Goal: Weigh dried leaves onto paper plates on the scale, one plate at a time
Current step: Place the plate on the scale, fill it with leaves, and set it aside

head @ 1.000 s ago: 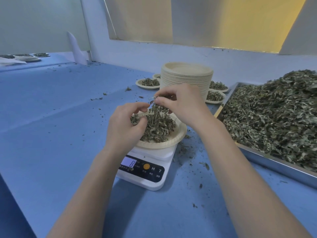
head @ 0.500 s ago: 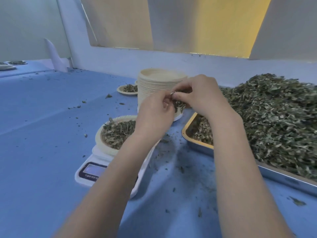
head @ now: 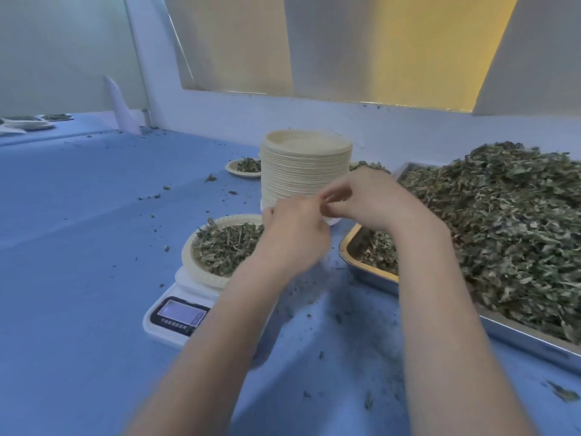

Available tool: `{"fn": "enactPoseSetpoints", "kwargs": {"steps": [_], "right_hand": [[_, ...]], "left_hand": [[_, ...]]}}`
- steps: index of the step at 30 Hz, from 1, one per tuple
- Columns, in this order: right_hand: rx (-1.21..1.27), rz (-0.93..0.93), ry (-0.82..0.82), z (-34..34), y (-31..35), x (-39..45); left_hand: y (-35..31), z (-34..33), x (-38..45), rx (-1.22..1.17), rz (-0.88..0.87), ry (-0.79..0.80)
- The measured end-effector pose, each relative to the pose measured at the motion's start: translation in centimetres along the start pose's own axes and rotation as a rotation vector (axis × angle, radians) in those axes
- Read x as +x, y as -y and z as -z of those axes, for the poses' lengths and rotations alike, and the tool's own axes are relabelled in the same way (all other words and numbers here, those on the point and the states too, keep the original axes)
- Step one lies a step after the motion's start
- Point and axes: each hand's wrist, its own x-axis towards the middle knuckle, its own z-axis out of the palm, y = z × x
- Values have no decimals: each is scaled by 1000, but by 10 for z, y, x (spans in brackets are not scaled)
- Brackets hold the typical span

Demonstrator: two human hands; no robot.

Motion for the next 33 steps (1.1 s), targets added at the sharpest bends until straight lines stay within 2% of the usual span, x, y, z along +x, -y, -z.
{"fn": "enactPoseSetpoints", "kwargs": {"steps": [6, 13, 19, 26, 29, 33], "right_hand": [[6, 186, 44, -49, 51, 18], [-73, 147, 69, -72, 56, 26], [-168, 150, 161, -85, 61, 22], [-296, 164, 42, -102, 65, 19], [-232, 165, -6, -102, 63, 21], [-50, 194, -158, -91, 59, 24]], "left_hand": [[58, 25, -24, -164, 200, -302], [109, 42, -40, -381, 397, -505], [126, 41, -44, -542, 507, -538], [134, 39, -46, -676, 568, -569], [134, 38, -46, -705, 579, -561], [133, 37, -46, -717, 582, -555]]}}
